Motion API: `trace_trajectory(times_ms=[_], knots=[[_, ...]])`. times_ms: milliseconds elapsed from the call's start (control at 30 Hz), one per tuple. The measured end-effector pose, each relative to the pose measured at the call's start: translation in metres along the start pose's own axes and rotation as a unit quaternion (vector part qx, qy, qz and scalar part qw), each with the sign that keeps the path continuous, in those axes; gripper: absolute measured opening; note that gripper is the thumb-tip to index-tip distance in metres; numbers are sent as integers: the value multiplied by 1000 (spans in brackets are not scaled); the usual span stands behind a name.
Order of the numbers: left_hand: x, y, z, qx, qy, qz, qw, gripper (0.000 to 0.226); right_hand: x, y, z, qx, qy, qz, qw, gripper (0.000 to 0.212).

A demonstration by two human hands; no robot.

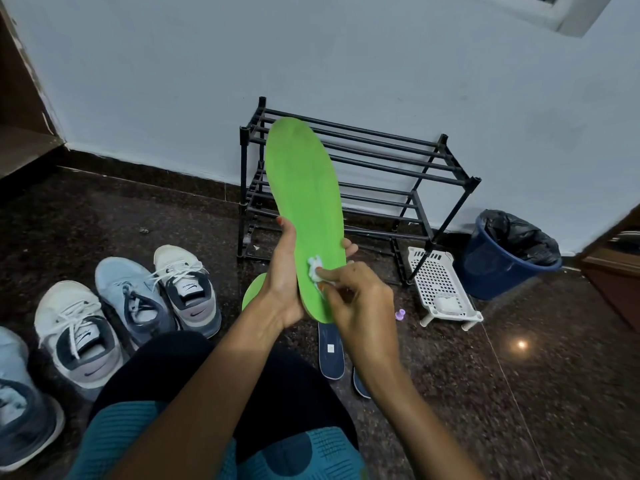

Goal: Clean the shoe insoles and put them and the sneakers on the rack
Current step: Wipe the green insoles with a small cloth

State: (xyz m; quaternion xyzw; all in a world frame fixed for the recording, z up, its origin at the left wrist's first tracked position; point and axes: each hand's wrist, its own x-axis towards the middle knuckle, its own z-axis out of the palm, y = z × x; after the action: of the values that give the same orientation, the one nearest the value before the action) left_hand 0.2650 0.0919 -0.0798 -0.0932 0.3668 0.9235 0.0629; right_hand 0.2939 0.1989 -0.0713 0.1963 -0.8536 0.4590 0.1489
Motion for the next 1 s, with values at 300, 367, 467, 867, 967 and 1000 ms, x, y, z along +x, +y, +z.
trace_trajectory(times_ms=[300, 367, 467, 867, 967, 1000], knots=[[-3, -5, 3, 34, -11, 4, 999, 74, 18, 14, -3, -64, 54, -9, 996, 15], [-2, -5, 3, 31, -11, 6, 999, 76, 16, 13, -2, -42, 45, -4, 998, 15], [-1, -2, 1, 11, -2, 10, 1000, 80, 8, 9, -1, 6, 11, 12, 1000, 18], [-1, -6, 2, 27, -2, 0, 1000, 78, 14, 22, -3, -47, 32, -16, 998, 14], [2, -5, -1, 22, -2, 8, 1000, 82, 6, 17, -2, -31, 14, -8, 999, 16], [4, -4, -2, 20, -2, 15, 1000, 83, 2, 15, -2, -19, 3, -6, 1000, 16]])
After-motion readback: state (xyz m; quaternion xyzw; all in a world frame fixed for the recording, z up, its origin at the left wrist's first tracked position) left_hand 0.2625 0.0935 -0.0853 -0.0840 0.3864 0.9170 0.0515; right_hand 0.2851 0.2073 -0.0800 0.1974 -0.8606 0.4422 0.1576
